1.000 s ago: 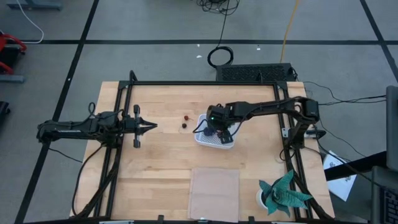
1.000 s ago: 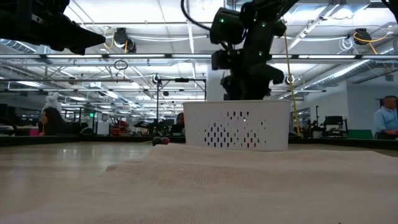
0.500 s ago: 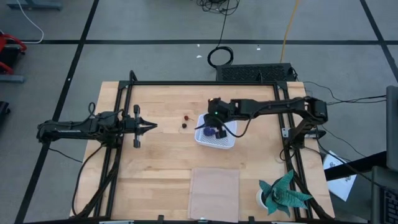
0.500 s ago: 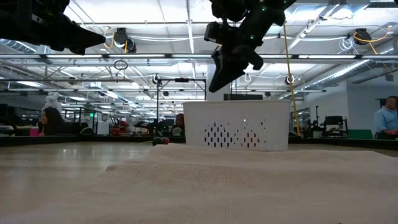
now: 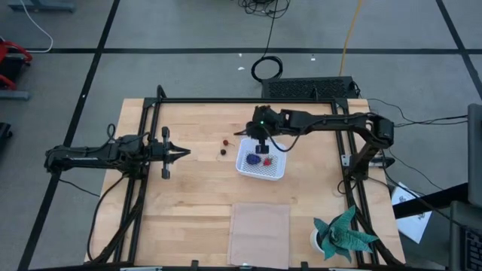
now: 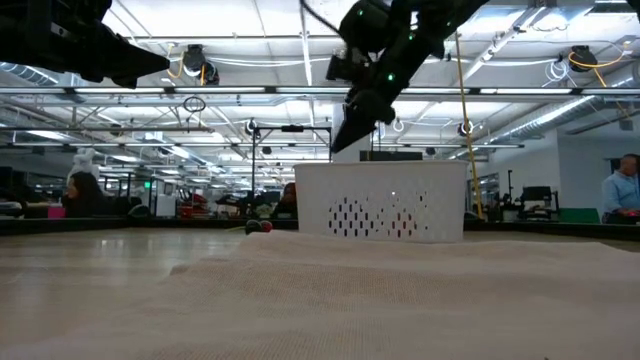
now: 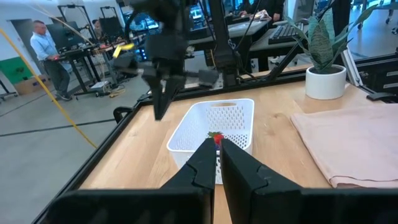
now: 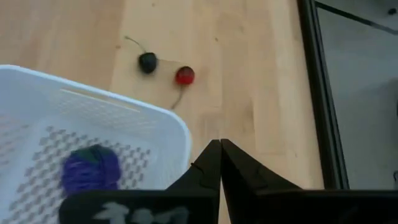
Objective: Pick and placing Produce into tupperware
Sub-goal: Adjust the white basket
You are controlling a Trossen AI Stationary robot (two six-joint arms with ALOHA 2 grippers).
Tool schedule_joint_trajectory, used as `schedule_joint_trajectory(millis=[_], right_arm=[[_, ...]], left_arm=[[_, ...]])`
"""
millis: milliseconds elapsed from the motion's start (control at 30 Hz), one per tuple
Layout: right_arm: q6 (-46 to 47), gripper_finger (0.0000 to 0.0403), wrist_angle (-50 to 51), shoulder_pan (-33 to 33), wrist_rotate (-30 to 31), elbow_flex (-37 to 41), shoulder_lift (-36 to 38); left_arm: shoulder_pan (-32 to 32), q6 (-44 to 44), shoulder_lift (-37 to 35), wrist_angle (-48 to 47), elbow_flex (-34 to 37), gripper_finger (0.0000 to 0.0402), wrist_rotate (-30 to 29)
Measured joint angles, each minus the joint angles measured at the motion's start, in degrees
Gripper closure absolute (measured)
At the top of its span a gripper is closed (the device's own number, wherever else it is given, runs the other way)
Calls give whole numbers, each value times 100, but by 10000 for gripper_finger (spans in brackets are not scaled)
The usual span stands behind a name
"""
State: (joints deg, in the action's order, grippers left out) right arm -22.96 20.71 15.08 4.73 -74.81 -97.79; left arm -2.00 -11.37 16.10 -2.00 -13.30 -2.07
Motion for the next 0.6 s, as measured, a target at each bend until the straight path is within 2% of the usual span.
schedule_joint_trajectory(millis=[233, 600], right_arm=[[-25, 403, -39, 194, -12, 2, -513], [-17, 403, 45, 364, -132, 2, -523]], left_arm=[[0, -38, -1, -66, 0, 376, -2], [0, -47, -1, -140, 0, 376, -129]])
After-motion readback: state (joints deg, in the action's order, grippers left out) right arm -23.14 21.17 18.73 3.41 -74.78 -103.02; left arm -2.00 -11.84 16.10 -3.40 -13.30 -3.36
